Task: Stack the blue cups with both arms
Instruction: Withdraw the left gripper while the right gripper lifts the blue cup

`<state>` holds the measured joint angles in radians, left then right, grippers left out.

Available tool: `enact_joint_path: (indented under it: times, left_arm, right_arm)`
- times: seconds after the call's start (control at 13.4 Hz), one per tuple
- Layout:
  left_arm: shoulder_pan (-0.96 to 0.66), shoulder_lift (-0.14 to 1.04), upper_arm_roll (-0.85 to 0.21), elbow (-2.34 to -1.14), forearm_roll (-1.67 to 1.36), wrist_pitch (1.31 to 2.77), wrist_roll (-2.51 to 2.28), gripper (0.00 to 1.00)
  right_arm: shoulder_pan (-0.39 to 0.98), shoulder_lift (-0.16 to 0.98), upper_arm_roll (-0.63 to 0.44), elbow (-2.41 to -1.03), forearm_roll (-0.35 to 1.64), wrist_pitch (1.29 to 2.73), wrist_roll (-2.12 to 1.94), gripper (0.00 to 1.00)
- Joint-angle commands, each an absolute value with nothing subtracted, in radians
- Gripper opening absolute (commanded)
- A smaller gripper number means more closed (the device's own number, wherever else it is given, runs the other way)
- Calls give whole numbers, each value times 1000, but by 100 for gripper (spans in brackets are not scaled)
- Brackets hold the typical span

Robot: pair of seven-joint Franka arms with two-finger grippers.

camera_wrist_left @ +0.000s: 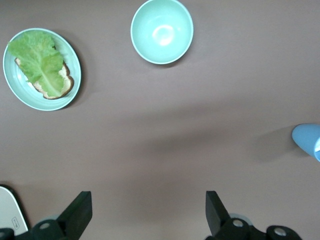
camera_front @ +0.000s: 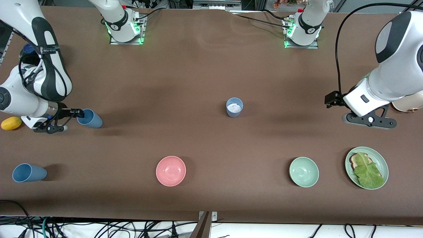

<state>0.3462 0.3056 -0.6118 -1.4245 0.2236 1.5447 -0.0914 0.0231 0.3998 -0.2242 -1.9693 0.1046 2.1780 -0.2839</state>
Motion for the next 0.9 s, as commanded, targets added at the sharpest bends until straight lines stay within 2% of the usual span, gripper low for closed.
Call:
enact_joint_path:
  times: [0.0, 0.07, 0.3, 0.37, 0.52, 0.6, 0.75, 0.82]
  left_arm:
    - [331, 288, -577, -1410, 187, 1520, -23, 100]
    - [299, 278, -499, -1413, 169, 1525, 9, 100]
    - [107, 200, -174, -1472, -41, 1528, 44, 100]
    - [54, 169, -96, -1511, -90, 1531, 38, 100]
    - [-4, 118, -10, -1535, -84, 1575, 34, 100]
    - [-14, 71, 11, -1595, -87, 1613, 40, 100]
    - [-11, -15, 14, -1716, -87, 1717, 41, 100]
    - [-6, -24, 12, -1739, -92, 1735, 37, 100]
  right_arm:
    - [21, 411, -219, -1944, 133, 2152, -291, 6]
    - [21, 411, -216, -1944, 133, 2152, -290, 0]
    - [26, 411, -212, -1913, 133, 2129, -293, 0]
    - [29, 410, -203, -1883, 133, 2093, -291, 0]
    - [34, 399, -143, -1800, 135, 1967, -231, 0]
    - [37, 397, -102, -1752, 133, 1900, -150, 0]
    - [46, 394, -2, -1689, 132, 1836, 21, 0]
    - [54, 388, 49, -1684, 130, 1838, 122, 0]
